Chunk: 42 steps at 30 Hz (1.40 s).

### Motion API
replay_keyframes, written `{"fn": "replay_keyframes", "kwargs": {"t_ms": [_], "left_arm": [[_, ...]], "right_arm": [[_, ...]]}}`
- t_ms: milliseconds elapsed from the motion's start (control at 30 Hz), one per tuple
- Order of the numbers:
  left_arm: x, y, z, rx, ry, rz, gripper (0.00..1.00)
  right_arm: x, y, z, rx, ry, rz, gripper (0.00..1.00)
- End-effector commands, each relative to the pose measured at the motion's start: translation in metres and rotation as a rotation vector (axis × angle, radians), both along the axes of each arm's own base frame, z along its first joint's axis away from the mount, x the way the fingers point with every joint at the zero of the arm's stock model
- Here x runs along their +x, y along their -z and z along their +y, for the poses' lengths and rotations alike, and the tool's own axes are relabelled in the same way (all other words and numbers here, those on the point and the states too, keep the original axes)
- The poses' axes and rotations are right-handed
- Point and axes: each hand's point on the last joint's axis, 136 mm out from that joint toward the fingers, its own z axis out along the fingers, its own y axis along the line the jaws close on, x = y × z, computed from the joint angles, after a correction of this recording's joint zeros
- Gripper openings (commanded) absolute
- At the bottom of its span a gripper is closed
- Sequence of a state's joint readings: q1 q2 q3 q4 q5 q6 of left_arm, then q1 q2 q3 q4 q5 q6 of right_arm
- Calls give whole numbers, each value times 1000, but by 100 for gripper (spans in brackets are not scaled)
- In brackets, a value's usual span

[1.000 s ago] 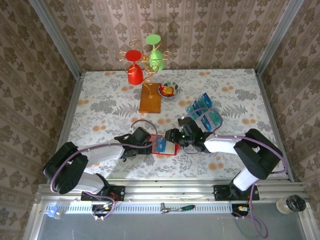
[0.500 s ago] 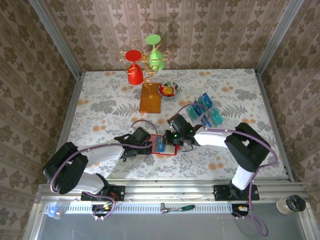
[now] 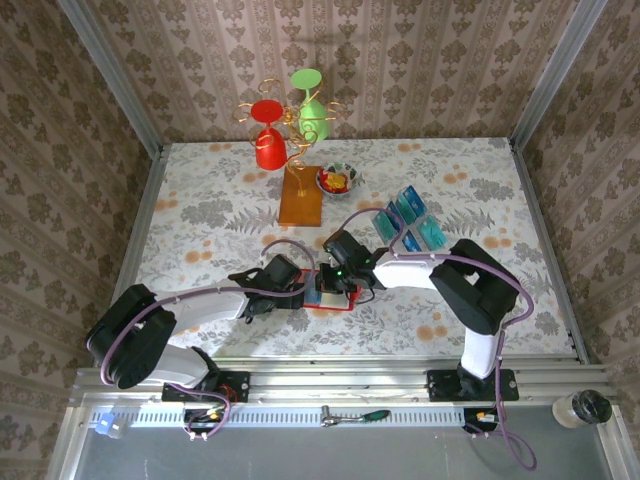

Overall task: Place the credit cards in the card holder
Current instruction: Insert the credit card into the card slot.

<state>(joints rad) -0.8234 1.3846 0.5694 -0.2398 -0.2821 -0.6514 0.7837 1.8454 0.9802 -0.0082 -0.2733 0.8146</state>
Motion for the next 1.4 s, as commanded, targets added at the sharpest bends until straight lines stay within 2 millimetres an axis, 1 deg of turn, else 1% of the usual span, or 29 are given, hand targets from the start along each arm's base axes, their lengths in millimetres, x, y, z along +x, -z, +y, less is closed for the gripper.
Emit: {"fn": "replay_keyframes", "kwargs": {"t_ms": [0, 100, 167, 300, 500, 833, 1267, 1367], "left_arm": [[-3, 5, 9, 18, -17, 5, 100], [-3, 5, 8, 17, -17, 4, 100], [-3, 5, 8, 14, -18, 4, 100], [-3, 5, 8, 15, -18, 5, 100], [-4, 6, 10, 16, -20, 5, 100], [-3, 6, 10, 14, -21, 2, 100], [-3, 6, 10, 5, -23, 1, 100], [-3, 6, 9, 1, -25, 0, 100]], "right_arm": [[-5, 7, 3, -17, -11, 42, 0], [-3, -10, 3, -1, -19, 8, 0], [-3, -20, -2, -8, -15, -20, 0], [-1, -27, -13, -54, -6, -51, 0], [-2, -19, -19, -123, -24, -46, 0], [-2, -9, -11, -133, -46, -35, 0], [-4, 13, -14, -190, -66, 8, 0], [-5, 15, -12, -188, -70, 15, 0]]}}
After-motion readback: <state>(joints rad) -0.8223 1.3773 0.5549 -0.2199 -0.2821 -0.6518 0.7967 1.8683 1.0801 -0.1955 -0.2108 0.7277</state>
